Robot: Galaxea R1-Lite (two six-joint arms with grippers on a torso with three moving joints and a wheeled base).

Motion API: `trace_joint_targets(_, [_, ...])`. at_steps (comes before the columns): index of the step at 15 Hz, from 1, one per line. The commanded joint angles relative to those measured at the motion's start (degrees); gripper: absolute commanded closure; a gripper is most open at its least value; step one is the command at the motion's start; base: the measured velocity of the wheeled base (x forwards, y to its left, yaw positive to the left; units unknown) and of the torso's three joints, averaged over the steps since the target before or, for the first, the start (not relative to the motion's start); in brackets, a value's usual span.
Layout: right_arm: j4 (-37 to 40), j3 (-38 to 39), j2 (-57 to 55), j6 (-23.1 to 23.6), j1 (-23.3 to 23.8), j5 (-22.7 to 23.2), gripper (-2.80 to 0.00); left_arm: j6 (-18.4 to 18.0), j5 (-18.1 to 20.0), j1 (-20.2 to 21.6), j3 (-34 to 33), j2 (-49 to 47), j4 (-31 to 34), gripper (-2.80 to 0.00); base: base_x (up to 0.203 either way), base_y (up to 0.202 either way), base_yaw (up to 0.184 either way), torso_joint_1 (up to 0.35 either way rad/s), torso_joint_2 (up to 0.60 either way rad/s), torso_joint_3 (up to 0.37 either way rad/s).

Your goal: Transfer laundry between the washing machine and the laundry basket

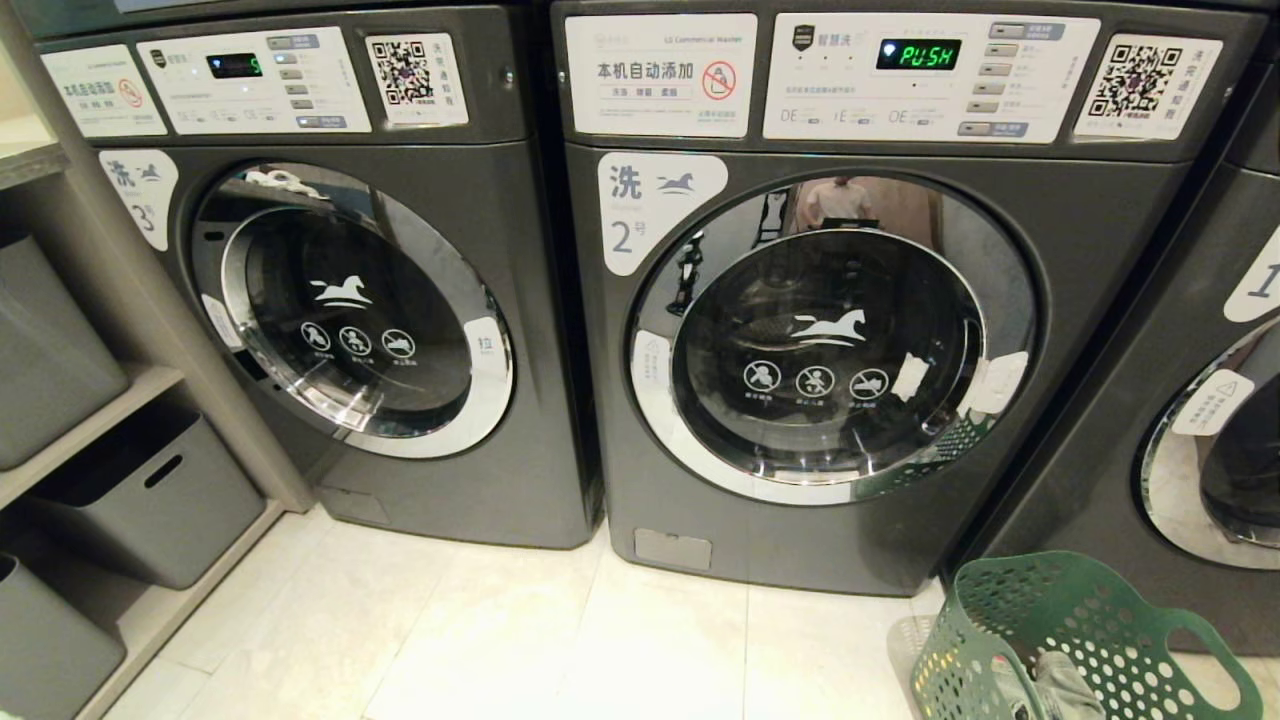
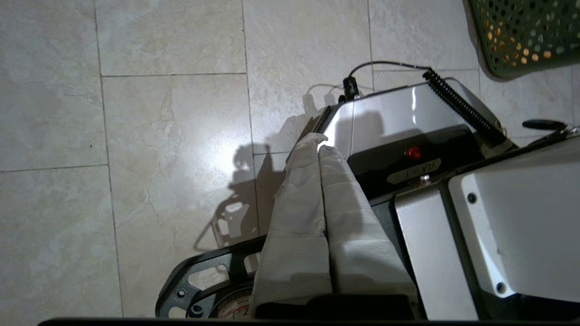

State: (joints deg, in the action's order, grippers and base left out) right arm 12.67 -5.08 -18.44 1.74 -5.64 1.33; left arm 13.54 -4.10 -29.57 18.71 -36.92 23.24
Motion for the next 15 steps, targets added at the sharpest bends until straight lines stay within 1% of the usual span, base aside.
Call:
trace_joint_targets(1, [0.6,-0.2,2.5,-1.7,0.1,-0.9,0.0,-4.9,2.3,-0.5,-10.9,4.6,-6.7,0.0,0.0,0.0,0.0,0.0,0.0,0.0])
trace_joint_targets(2, [0.6,-0.2,2.5,-3.1,0.1,-1.7,0.0,-6.6,2.7,-0.7,-12.4,5.3,-8.5,0.0,0.0,0.0,0.0,0.0,0.0,0.0])
trace_joint_targets(3, [0.5,-0.3,2.5,-3.5,0.1,-2.4,0.0,-7.8,1.3,-0.7,-12.5,4.3,-9.2,0.0,0.0,0.0,0.0,0.0,0.0,0.0])
trace_joint_targets(4, [0.5,-0.3,2.5,-3.4,0.1,-2.4,0.0,-8.2,0.3,0.6,-12.5,3.0,-9.1,0.0,0.0,0.0,0.0,0.0,0.0,0.0])
trace_joint_targets(5, [0.5,-0.3,2.5,-3.3,0.1,-2.4,0.0,-8.5,0.1,4.2,-12.4,2.1,-8.8,0.0,0.0,0.0,0.0,0.0,0.0,0.0])
trace_joint_targets(7, [0.6,-0.3,2.5,-3.3,0.0,-2.4,0.0,-9.1,0.1,16.0,-12.3,1.0,-8.5,0.0,0.0,0.0,0.0,0.0,0.0,0.0])
trace_joint_targets(8, [0.5,-0.2,2.5,-3.2,0.0,-2.3,0.0,-9.4,0.1,20.9,-12.3,1.7,-8.4,0.0,0.0,0.0,0.0,0.0,0.0,0.0])
trace_joint_targets(9, [0.4,-0.1,2.5,-2.7,0.0,-2.1,0.0,-9.9,0.1,23.4,-12.3,4.1,-8.3,0.0,0.0,0.0,0.0,0.0,0.0,0.0])
trace_joint_targets(10, [0.4,-0.1,2.6,-2.1,0.0,-2.0,0.0,-10.9,0.4,24.1,-12.3,8.5,-8.2,0.0,0.0,0.0,0.0,0.0,0.0,0.0])
trace_joint_targets(11, [0.4,-0.1,2.6,-1.7,0.0,-1.9,0.0,-12.7,1.2,25.8,-12.3,14.6,-8.0,0.0,0.0,0.0,0.0,0.0,0.0,0.0])
trace_joint_targets(13, [0.5,-0.1,2.5,0.5,0.0,-0.5,0.0,-16.1,2.9,29.2,-12.3,23.0,-7.4,0.0,0.0,0.0,0.0,0.0,0.0,0.0])
trace_joint_targets(14, [0.5,0.0,2.6,1.7,0.0,0.1,0.0,-17.6,3.7,29.5,-12.3,26.9,-7.2,0.0,0.0,0.0,0.0,0.0,0.0,0.0])
trace_joint_targets(15, [0.3,0.3,2.6,3.0,0.0,0.4,0.0,-19.1,5.4,29.4,-12.3,30.9,-7.1,0.0,0.0,0.0,0.0,0.0,0.0,0.0])
